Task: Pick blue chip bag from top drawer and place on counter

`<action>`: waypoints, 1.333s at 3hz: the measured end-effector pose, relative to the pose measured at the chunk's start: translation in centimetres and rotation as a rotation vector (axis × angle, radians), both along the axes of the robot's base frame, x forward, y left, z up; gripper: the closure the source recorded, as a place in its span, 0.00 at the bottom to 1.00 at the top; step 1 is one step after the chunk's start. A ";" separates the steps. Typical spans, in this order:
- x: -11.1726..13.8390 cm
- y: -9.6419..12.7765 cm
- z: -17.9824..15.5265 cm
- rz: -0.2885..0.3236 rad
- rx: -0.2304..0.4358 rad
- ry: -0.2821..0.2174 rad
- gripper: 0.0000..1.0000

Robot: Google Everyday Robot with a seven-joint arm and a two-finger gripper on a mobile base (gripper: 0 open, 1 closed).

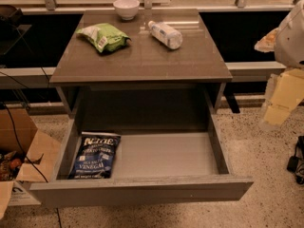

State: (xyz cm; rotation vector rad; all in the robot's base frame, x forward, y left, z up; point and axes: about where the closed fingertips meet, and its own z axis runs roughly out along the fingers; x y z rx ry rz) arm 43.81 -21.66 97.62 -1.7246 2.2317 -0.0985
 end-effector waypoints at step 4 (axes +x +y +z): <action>0.0 7.4 -5.0 0.086 0.130 0.035 0.00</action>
Offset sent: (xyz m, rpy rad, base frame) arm -0.0028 0.0566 -0.0341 0.0837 0.0503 0.0678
